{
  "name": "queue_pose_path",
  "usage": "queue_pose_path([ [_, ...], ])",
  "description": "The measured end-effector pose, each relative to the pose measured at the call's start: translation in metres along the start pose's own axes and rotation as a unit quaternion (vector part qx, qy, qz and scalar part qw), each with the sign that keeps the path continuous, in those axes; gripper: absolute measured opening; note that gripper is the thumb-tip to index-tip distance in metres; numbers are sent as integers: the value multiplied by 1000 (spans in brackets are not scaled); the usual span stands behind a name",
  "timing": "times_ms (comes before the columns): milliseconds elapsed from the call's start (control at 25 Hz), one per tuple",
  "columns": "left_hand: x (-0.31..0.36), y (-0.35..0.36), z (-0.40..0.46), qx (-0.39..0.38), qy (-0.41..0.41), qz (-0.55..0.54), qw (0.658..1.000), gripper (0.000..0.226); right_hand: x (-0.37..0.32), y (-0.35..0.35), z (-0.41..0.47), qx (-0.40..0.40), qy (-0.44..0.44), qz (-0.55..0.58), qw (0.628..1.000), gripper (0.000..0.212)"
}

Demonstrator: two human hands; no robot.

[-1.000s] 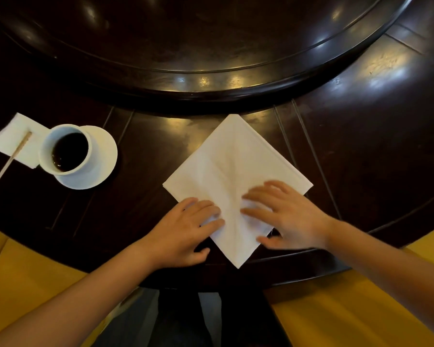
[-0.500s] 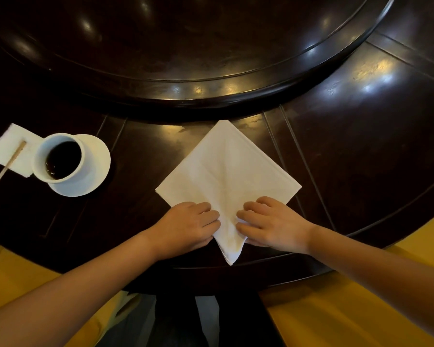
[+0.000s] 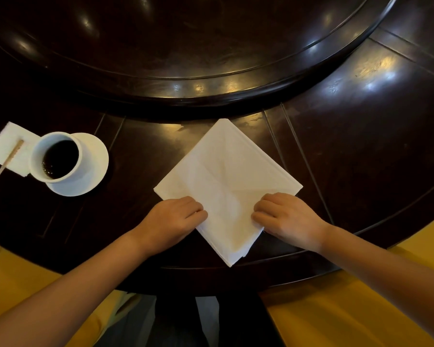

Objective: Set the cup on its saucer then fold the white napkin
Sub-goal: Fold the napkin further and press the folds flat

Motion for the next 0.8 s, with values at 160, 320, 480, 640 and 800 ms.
queue_pose_path([
  [160, 3, -4, -19, 28, -7, -31, 999, 8, 4, -10, -13, 42, 81, 50, 995, 17],
  [320, -12, -20, -36, 121, -162, -102, 974, 25, 12, -21, -28, 129, 246, 150, 949, 16],
  [480, -33, -49, -46, 271, -336, -111, 895, 25, 23, -41, -23, 243, 344, 198, 885, 10],
  [640, -46, -55, -36, 315, -408, -106, 850, 18, 39, -55, -10, 309, 398, 165, 848, 9],
  [800, -62, -47, -12, 284, -412, -80, 862, 21, 60, -49, -3, 307, 434, 135, 836, 5],
])
Point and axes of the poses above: each hand's wrist, its own z-axis towards the middle knuckle, its own y-axis out of the palm, x = y × z, the point moved 10 cm from there along z, towards the middle knuckle, and after that the axes turned 7 degrees about x, right-handed, at the moved point
